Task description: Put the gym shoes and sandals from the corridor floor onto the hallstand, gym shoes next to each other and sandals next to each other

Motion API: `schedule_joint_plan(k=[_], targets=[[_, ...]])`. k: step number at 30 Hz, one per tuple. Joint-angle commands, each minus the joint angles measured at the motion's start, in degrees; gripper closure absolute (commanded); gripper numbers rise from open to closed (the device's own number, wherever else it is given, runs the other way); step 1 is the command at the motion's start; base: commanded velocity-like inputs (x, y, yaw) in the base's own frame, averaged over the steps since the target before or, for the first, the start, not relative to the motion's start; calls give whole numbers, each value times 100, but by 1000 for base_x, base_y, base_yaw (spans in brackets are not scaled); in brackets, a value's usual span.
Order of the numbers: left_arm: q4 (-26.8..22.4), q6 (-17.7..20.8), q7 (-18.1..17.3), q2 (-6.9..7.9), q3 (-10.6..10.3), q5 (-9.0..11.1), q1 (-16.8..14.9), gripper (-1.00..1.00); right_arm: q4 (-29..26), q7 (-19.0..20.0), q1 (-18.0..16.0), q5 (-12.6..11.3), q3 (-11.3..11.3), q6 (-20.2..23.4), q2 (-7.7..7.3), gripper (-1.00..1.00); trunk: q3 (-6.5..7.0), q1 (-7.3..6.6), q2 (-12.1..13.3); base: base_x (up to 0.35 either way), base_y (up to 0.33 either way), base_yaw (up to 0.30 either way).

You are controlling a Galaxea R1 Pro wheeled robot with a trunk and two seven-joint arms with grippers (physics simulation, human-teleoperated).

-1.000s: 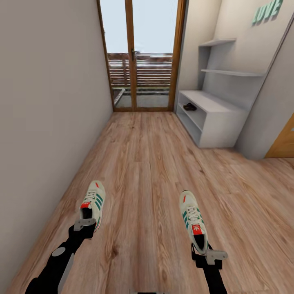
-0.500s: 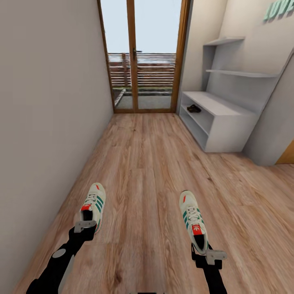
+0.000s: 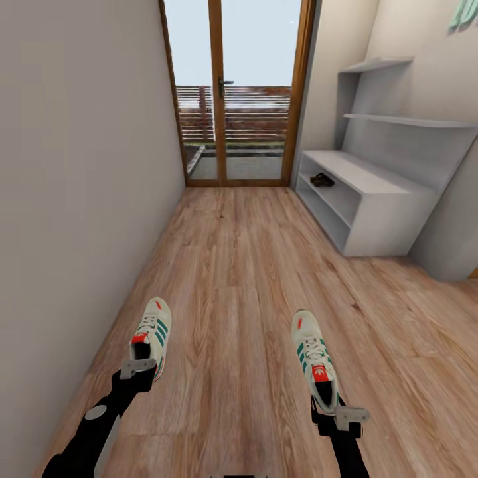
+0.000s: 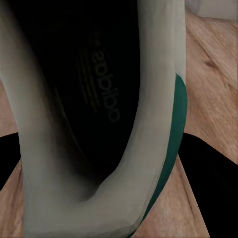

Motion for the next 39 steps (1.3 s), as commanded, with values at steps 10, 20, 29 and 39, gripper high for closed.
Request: schedule_joint_plan(k=[10,20,29,39], targets=[[-13,20,-38,-4,32,-53,-3,100,3,-34,-3,60,-26,-13,4,100,-5,2,-2,337,101,0],[21,-13,-75,29,66,-87,31,100,-30,-2,-36,28,6,21,38,100,-5,2,-2,303,81,0],[245,-69,30,-1,117,70,193,100,272,-27,150,87,-101,-76,-49,100,-5,2,-2,0,0,0],[329,-97,209,21,116,70,199,100,601,-50,234,87,-114,-249,-73,100,-5,2,-2,0,0,0]])
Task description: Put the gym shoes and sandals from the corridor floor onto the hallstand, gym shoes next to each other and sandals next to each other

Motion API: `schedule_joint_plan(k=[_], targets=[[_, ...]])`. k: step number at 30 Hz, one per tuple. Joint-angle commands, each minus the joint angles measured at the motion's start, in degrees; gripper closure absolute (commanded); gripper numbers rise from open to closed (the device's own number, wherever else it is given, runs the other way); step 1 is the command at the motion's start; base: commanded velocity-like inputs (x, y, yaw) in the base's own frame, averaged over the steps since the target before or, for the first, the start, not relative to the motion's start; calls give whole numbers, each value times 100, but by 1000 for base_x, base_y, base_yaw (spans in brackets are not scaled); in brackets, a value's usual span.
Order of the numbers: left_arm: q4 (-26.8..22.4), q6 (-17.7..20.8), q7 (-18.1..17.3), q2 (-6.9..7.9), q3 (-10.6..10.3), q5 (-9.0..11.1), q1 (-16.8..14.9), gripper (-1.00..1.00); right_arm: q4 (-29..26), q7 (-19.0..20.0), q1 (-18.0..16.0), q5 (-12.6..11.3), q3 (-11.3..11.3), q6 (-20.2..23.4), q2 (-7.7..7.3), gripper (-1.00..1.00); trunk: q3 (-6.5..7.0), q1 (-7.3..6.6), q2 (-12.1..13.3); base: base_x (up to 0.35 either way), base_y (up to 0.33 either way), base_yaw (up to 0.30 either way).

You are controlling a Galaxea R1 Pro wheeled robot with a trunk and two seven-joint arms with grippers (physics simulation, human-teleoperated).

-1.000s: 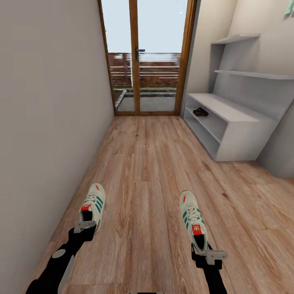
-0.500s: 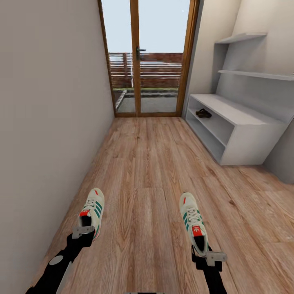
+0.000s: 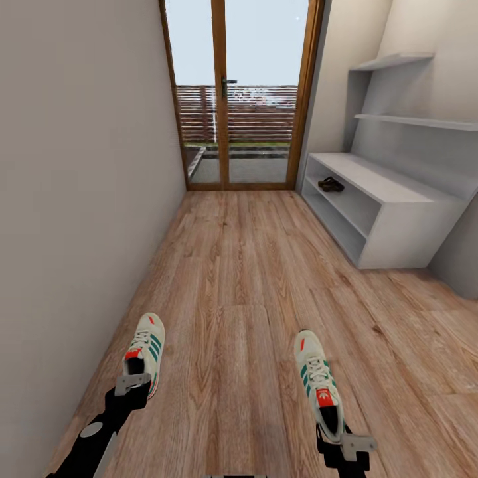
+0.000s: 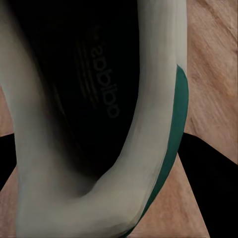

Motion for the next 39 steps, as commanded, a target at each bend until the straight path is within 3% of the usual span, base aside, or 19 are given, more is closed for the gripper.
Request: schedule_joint_plan(k=[1,11,39], targets=[[-5,8,-42,-4,20,-42,-3,100,37,-32,-4,61,-29,-12,3,100,-4,-1,-2,0,0,0],[-13,3,-51,-3,7,-43,-3,100,144,-33,-3,61,-28,-13,6,100,-4,-1,-2,62,0,0],[-13,3,-52,6,4,-43,-3,100,153,-16,-3,70,-20,-13,7,100,32,-1,-2,329,0,0]])
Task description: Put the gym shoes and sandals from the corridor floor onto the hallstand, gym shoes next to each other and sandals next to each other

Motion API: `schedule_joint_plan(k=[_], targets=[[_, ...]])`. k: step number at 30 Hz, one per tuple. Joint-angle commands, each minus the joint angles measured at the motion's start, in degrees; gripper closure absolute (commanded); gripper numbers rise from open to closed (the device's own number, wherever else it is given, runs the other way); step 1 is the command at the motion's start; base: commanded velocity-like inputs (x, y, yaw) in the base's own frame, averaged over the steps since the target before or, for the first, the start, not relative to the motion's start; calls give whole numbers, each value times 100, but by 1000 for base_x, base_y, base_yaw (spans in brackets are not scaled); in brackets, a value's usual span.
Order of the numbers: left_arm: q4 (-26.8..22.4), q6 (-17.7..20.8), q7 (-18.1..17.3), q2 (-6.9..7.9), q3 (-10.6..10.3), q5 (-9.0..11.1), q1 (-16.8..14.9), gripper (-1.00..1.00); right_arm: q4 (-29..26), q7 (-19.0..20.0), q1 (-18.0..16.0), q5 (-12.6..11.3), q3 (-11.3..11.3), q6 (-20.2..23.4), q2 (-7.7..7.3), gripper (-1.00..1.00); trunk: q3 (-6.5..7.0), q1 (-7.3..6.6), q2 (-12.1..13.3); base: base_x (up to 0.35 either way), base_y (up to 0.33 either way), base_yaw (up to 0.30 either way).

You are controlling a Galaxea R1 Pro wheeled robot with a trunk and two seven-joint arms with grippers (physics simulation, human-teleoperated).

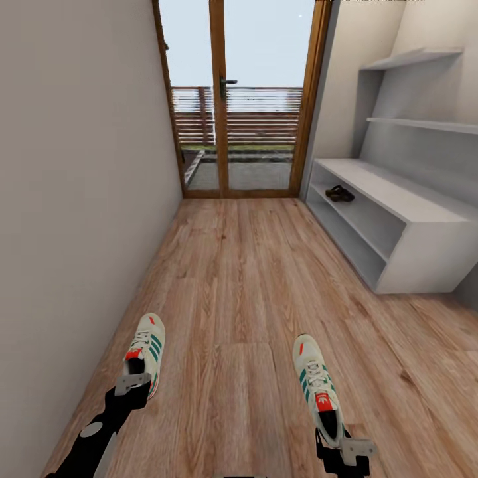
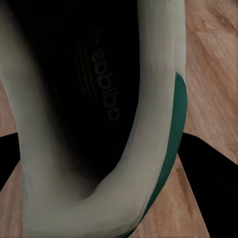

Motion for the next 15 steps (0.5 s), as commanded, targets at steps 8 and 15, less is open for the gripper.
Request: schedule_joint_plan(k=[8,15], targets=[[-6,8,-42,-4,24,-41,-3,100,10,-29,-3,61,-30,-12,6,100,66,2,-2,337,0,0],[-6,8,-42,-4,24,-41,-3,100,11,-29,-3,61,-30,-13,7,100,123,2,-2,337,0,0]])
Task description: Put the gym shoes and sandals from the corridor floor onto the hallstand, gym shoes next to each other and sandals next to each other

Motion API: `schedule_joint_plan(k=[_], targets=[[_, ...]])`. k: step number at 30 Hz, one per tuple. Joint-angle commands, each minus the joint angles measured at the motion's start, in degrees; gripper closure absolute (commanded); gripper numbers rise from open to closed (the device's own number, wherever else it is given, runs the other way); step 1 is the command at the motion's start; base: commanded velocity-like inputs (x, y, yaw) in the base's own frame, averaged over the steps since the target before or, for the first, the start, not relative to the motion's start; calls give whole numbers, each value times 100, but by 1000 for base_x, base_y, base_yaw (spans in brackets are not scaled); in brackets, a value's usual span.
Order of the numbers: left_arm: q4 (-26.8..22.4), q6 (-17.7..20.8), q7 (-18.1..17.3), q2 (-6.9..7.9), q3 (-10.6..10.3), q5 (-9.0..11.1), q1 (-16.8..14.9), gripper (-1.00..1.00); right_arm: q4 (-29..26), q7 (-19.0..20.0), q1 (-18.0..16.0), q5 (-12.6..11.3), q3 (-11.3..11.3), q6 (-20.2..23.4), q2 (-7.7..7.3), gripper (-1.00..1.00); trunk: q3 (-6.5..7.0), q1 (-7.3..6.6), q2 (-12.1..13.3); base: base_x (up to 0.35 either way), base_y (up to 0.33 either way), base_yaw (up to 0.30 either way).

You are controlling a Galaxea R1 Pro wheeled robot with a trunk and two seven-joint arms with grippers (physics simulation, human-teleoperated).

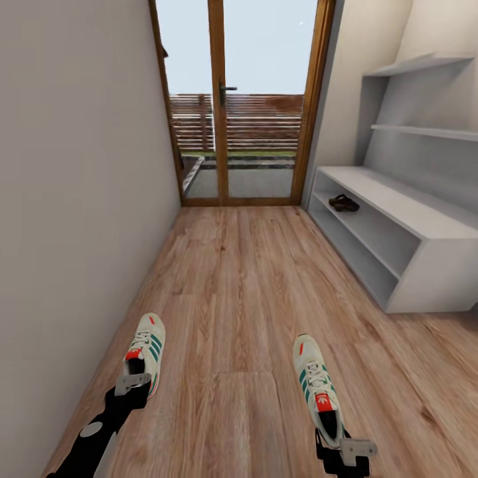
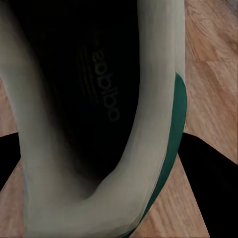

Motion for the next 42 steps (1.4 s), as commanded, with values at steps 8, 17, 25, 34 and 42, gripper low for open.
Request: schedule_joint_plan(k=[8,17,25,34,42], targets=[[1,8,-42,-4,19,-41,-3,100,3,-17,-3,70,-29,-12,4,100,11,2,-2,337,0,0],[3,8,-42,-4,15,-41,-2,100,2,-14,-3,78,-29,-15,3,100,12,2,-2,337,0,0],[3,8,-42,-6,16,-32,-3,100,3,-36,-3,70,-29,-16,5,100,12,2,-2,337,0,0],[3,8,-42,-4,19,-32,-2,100,3,-42,-3,68,-29,-21,12,100,12,2,-2,337,0,0],[3,8,-42,-4,24,-32,-2,100,3,-28,-3,70,-27,-21,23,100,12,2,-2,337,0,-11]])
